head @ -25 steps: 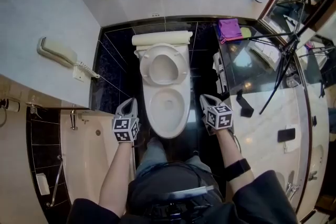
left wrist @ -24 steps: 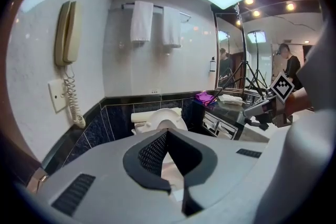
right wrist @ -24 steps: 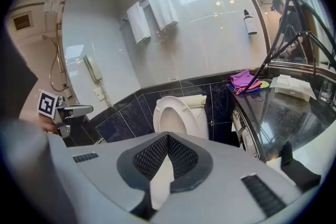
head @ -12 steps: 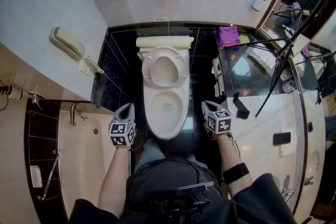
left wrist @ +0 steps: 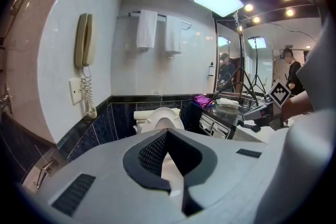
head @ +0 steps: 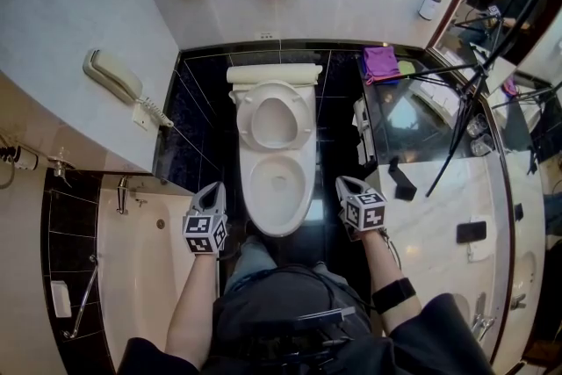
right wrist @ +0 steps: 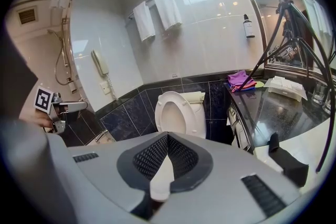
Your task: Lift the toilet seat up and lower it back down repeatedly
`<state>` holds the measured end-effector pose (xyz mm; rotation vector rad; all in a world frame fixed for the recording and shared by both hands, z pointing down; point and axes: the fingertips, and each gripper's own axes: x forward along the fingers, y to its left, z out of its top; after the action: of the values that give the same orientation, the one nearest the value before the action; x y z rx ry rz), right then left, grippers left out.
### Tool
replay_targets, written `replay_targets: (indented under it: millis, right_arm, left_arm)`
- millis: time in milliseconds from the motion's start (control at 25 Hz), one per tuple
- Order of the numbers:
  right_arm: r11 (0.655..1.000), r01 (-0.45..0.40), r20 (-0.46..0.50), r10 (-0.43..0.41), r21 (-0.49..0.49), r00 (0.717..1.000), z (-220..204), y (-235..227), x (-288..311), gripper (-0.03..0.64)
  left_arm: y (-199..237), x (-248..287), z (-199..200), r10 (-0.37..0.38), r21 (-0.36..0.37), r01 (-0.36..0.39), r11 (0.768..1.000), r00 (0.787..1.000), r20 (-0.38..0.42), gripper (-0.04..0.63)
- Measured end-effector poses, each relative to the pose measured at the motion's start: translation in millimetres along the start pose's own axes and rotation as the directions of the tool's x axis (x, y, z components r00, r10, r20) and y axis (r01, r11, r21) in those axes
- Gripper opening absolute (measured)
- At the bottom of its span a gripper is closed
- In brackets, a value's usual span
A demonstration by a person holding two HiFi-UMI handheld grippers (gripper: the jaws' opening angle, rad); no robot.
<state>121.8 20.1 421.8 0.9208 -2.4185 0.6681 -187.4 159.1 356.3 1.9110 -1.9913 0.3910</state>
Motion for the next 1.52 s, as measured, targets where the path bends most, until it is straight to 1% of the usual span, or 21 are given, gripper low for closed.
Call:
replay_targets:
  millis: [120, 240, 360, 480, 560, 720, 760, 840, 920, 1040, 1120, 1160, 1320, 1440, 1520]
  right_arm:
    - [1.0, 0.005, 0.002, -0.005, -0.017, 1.0, 2.8, 1.7, 1.4, 0.015]
    - [0.998, 0.036, 0.001, -0.036, -0.06, 0.999, 8.8, -1.0, 3.7, 0.015]
    - [0.988, 0.078, -0.002, -0.079, -0.13, 0.997, 14.3, -7.2, 11.1, 0.017]
    - [0.973, 0.085, -0.008, -0.089, -0.217, 0.996, 27.0, -1.8, 20.8, 0.021]
    - [0.961, 0.085, -0.008, -0.091, -0.265, 0.996, 42.8, 4.5, 28.5, 0.052]
    - [0.939, 0.101, -0.006, -0.109, -0.33, 0.994, 68.4, 0.7, 56.0, 0.083]
    - [0.932, 0.102, -0.009, -0.112, -0.348, 0.994, 74.1, -0.3, 65.4, 0.106]
    - [0.914, 0.102, -0.019, -0.119, -0.394, 0.993, 84.8, -2.4, 87.1, 0.128]
    - [0.888, 0.101, -0.034, -0.13, -0.448, 0.991, 94.5, -4.9, 111.8, 0.171]
    - [0.842, 0.101, -0.052, -0.151, -0.531, 0.987, 109.1, -9.7, 150.3, 0.172]
    - [0.813, 0.099, -0.06, -0.163, -0.574, 0.985, 118.2, -16.2, 178.2, 0.197]
    - [0.803, 0.098, -0.064, -0.167, -0.588, 0.984, 122.4, -20.4, 192.7, 0.198]
    - [0.781, 0.099, -0.069, -0.178, -0.616, 0.982, 138.7, -35.7, 248.3, 0.198]
    - [0.735, 0.086, -0.083, -0.189, -0.672, 0.978, 145.9, -43.2, 286.8, 0.198]
    - [0.713, 0.077, -0.091, -0.195, -0.697, 0.977, 149.0, -48.7, 308.7, 0.198]
  left_arm:
    - [-0.3, 2.0, 1.8, -0.003, 0.011, 0.003, 1.0, 1.0, 0.002, 0.0]
    - [-0.1, 7.0, 4.2, -0.008, 0.016, 0.008, 1.0, 1.0, 0.002, 0.0]
    - [1.0, 16.0, 6.2, -0.016, 0.016, 0.016, 1.0, 1.0, -0.004, 0.0]
    - [2.5, 25.4, 8.1, -0.026, 0.021, 0.027, 0.999, 1.0, -0.012, 0.0]
    - [3.9, 34.1, 11.1, -0.036, 0.027, 0.036, 0.999, 0.999, -0.019, 0.0]
    - [10.5, 59.3, 18.6, -0.055, 0.042, 0.056, 0.998, 0.998, -0.032, 0.0]
    - [12.9, 66.8, 20.8, -0.061, 0.047, 0.062, 0.997, 0.998, -0.034, 0.0]
    - [16.7, 83.1, 25.9, -0.075, 0.055, 0.077, 0.995, 0.996, -0.038, 0.0]
    - [19.4, 100.8, 30.2, -0.094, 0.063, 0.097, 0.993, 0.995, -0.045, 0.0]
    - [28.2, 128.0, 28.9, -0.111, 0.079, 0.116, 0.99, 0.992, -0.055, 0.0]
    - [33.4, 146.7, 28.8, -0.125, 0.083, 0.13, 0.988, 0.99, -0.061, 0.0]
    - [36.0, 156.2, 29.0, -0.13, 0.084, 0.135, 0.987, 0.989, -0.063, 0.0]
    - [47.6, 191.0, 30.0, -0.143, 0.095, 0.15, 0.984, 0.987, -0.07, 0.0]
    - [55.7, 213.3, 28.2, -0.151, 0.099, 0.158, 0.982, 0.986, -0.077, 0.0]
    - [59.4, 225.1, 25.7, -0.156, 0.1, 0.164, 0.981, 0.984, -0.082, 0.0]
